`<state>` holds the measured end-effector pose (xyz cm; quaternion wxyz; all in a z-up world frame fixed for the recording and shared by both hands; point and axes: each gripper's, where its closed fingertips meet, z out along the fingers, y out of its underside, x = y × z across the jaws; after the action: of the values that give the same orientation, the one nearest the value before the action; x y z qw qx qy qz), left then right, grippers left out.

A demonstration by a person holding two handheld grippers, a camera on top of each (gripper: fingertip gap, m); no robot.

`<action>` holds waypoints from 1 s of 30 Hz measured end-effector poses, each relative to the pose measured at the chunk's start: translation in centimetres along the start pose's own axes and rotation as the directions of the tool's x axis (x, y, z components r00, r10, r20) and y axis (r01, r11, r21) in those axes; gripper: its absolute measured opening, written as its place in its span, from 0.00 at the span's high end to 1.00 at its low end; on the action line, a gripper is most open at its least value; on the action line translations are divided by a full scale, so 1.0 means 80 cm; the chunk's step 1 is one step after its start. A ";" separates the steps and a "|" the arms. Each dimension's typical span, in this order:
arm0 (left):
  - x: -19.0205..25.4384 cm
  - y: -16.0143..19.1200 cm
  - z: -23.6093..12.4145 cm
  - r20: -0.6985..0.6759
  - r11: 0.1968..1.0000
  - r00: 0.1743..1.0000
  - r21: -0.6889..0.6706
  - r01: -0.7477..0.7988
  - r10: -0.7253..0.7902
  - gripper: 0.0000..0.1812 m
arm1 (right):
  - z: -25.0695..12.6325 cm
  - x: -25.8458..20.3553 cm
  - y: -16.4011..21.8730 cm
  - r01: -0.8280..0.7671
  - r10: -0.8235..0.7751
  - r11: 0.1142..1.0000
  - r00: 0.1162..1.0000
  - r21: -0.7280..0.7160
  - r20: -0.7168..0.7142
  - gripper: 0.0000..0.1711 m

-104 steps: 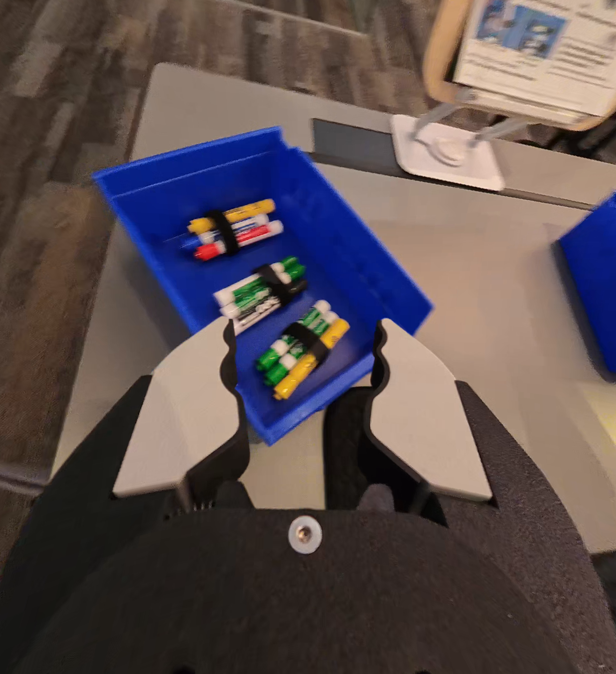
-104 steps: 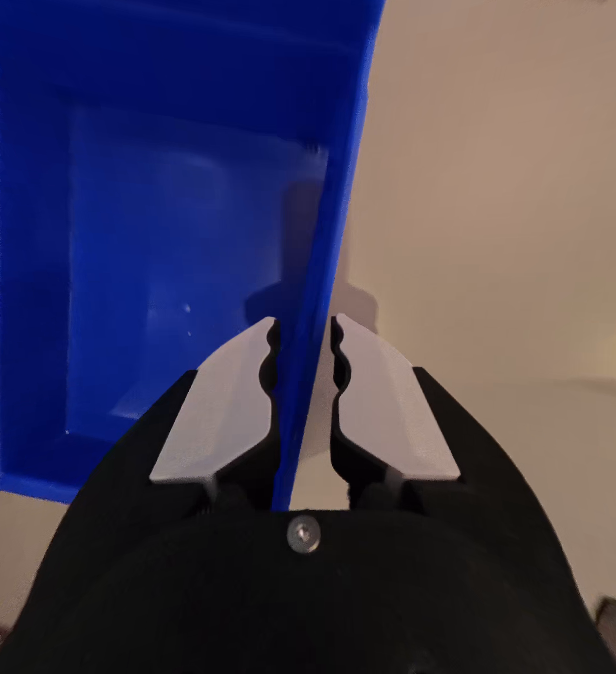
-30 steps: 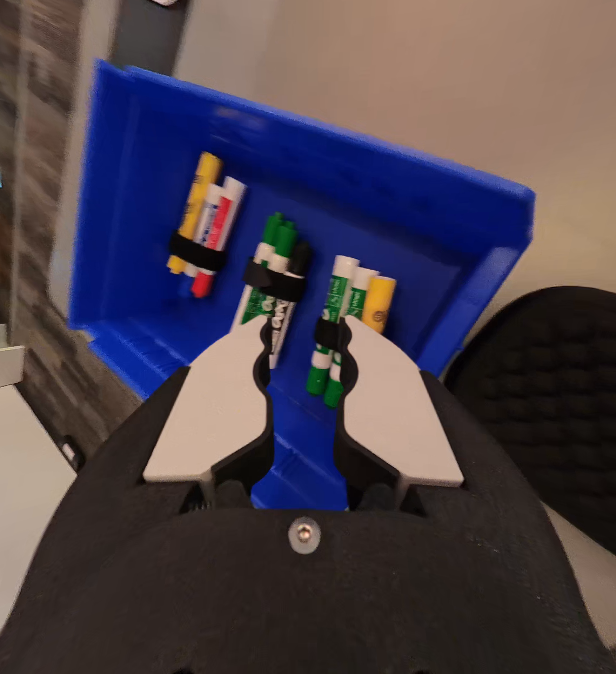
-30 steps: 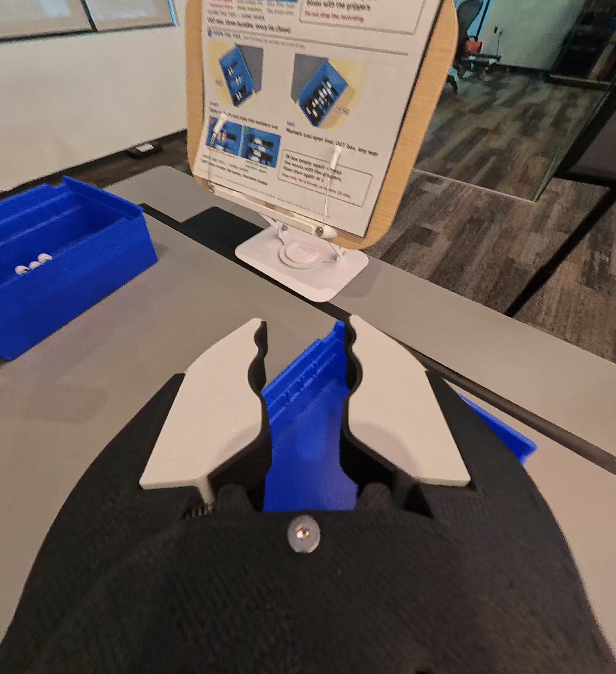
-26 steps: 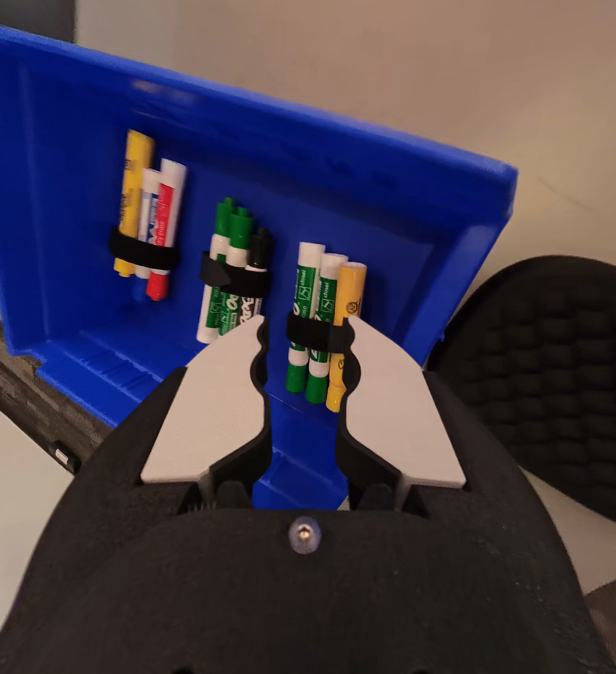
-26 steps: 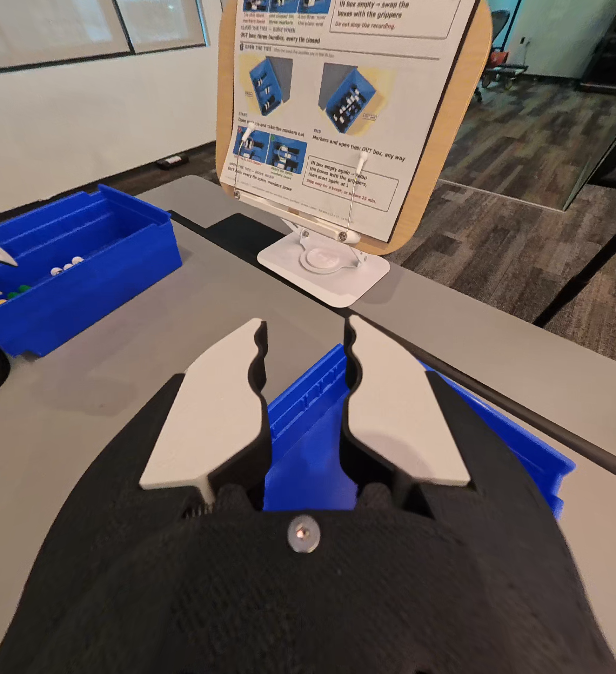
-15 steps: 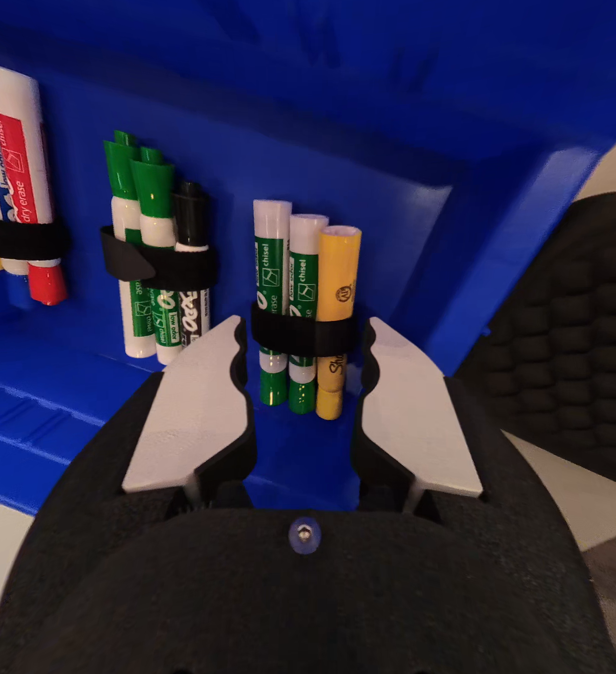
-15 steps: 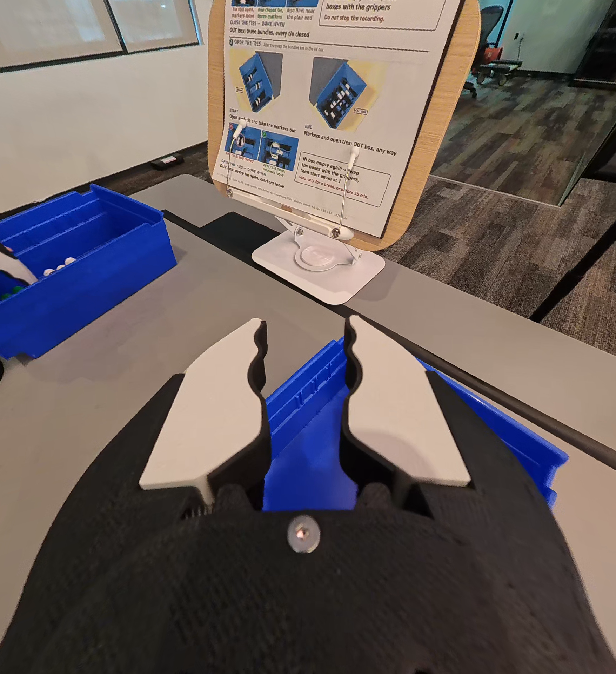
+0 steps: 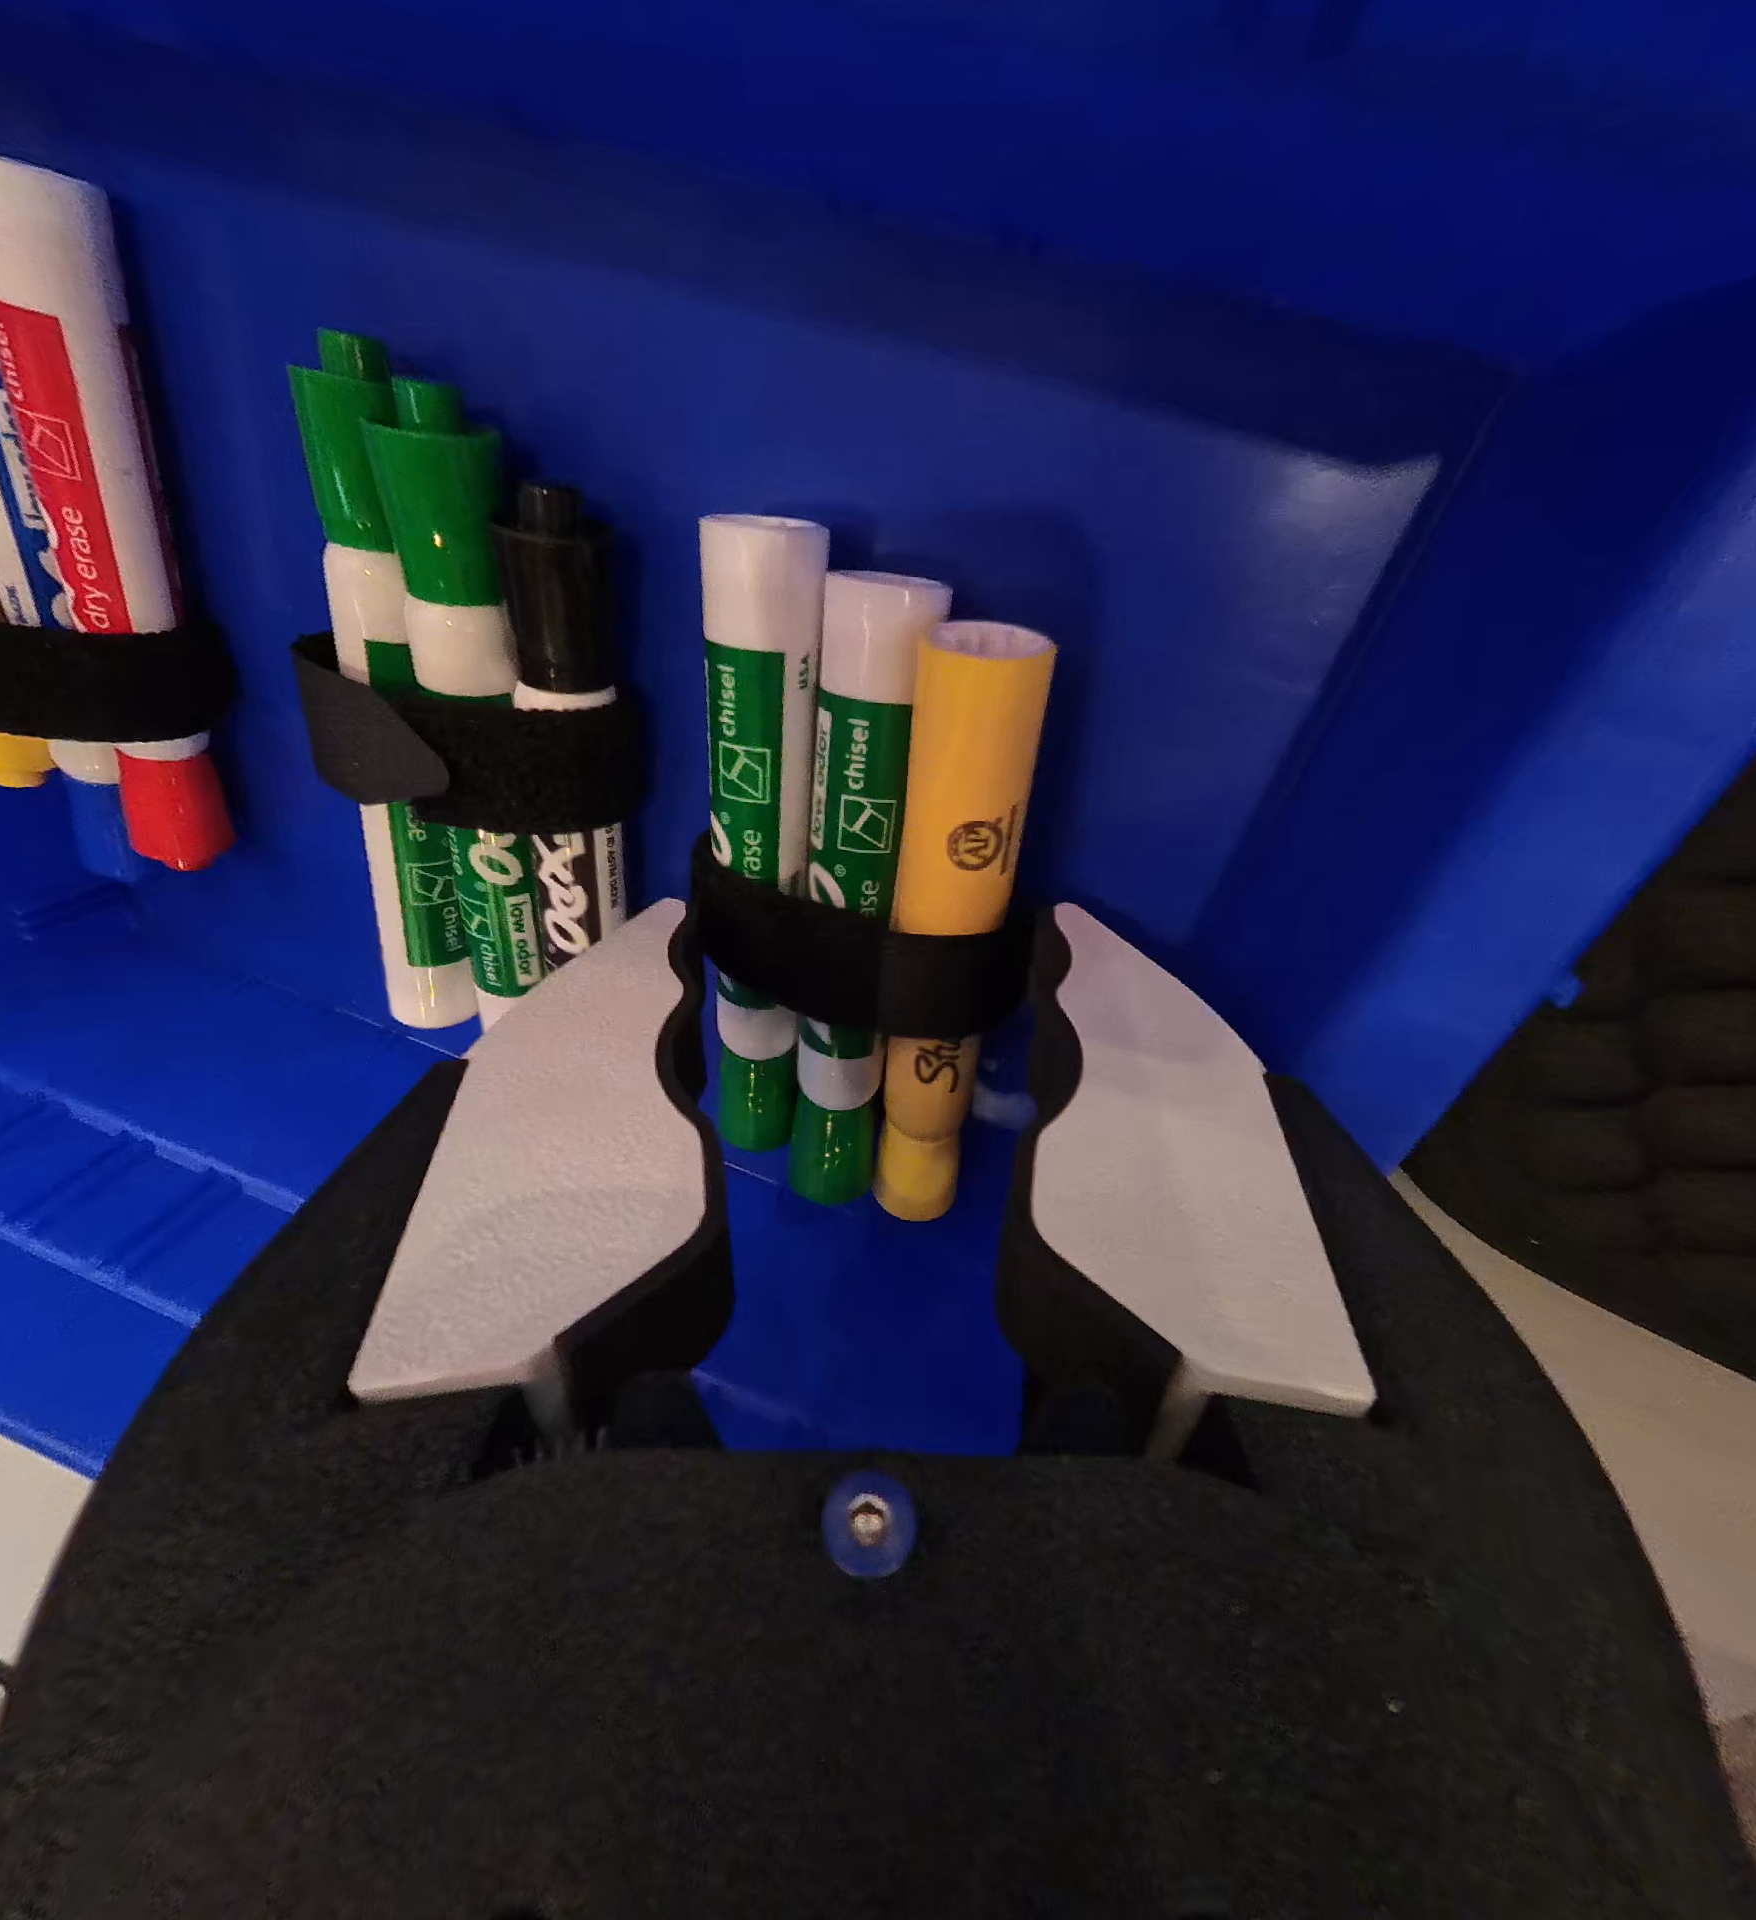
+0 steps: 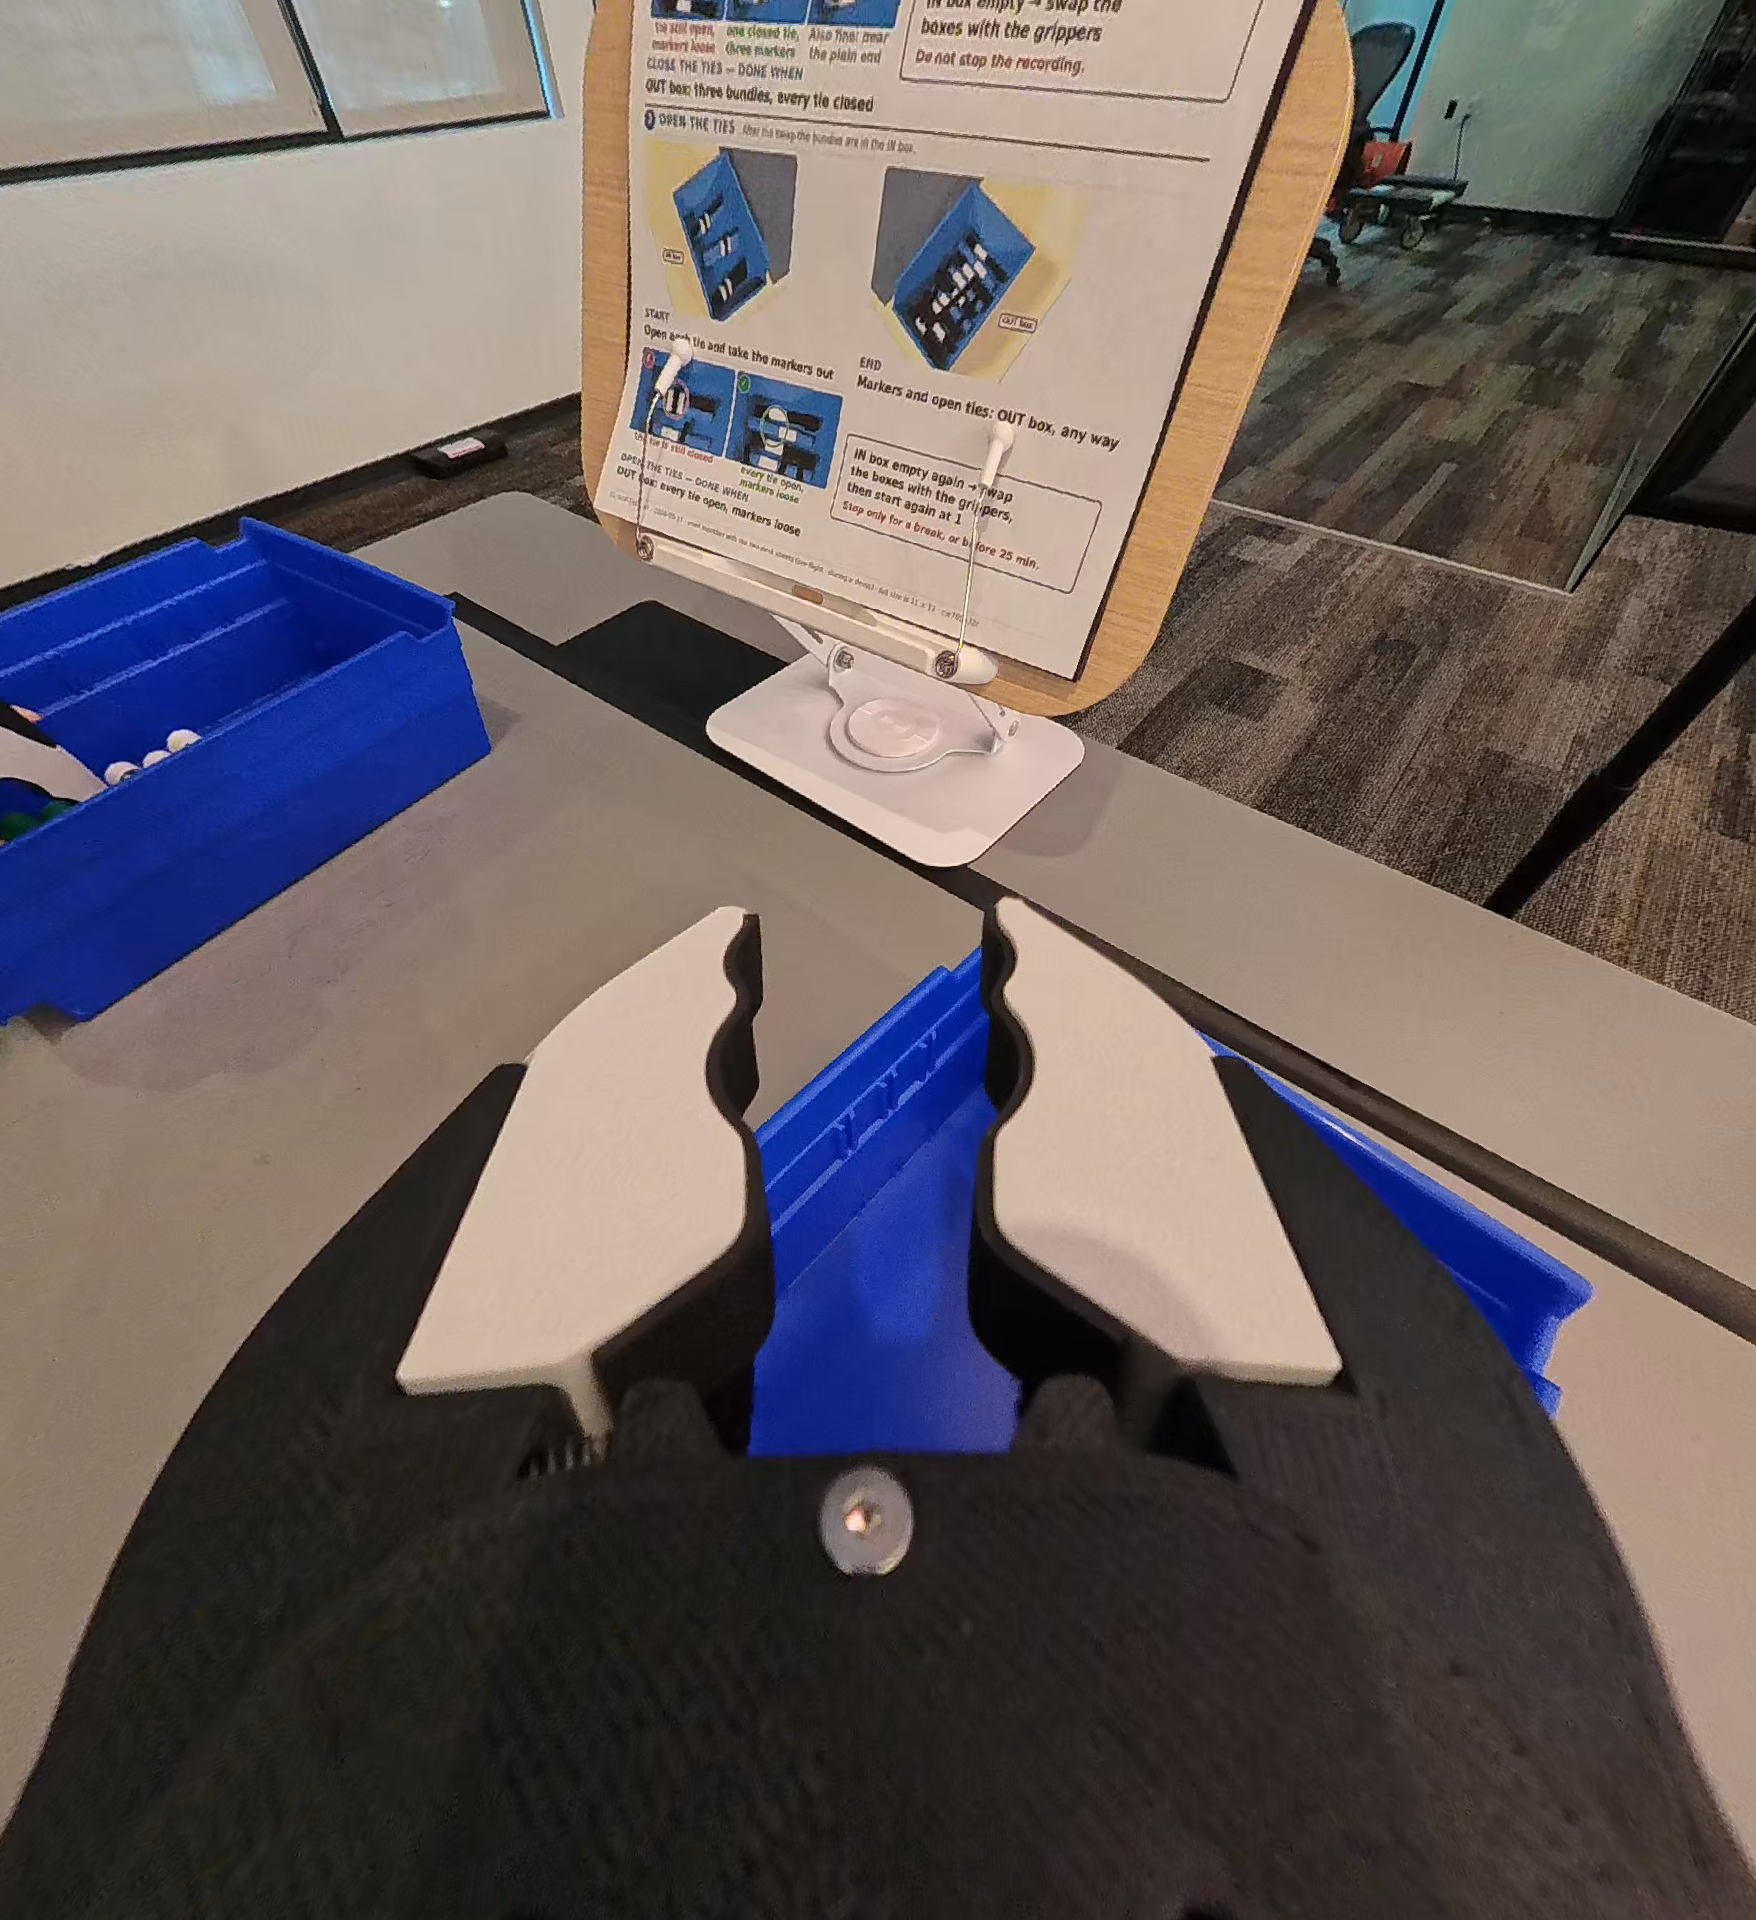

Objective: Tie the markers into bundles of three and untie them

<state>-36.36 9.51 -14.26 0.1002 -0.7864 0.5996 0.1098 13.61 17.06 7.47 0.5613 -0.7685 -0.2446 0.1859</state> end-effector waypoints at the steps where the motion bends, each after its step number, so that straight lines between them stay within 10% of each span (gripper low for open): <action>1: 0.000 0.000 0.000 -0.008 1.000 1.000 -0.004 0.003 -0.003 0.65 | 0.000 0.000 0.001 0.000 0.000 1.000 1.000 -0.002 0.001 0.76; 30: -0.013 0.011 -0.007 0.171 1.000 0.985 0.021 -0.019 0.015 0.67 | -0.001 -0.002 -0.001 0.002 -0.002 1.000 1.000 0.001 0.011 0.76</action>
<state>-37.48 10.08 -13.46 0.1594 -0.7678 0.5965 0.1710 13.51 16.93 7.58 0.5605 -0.7669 -0.2483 0.1898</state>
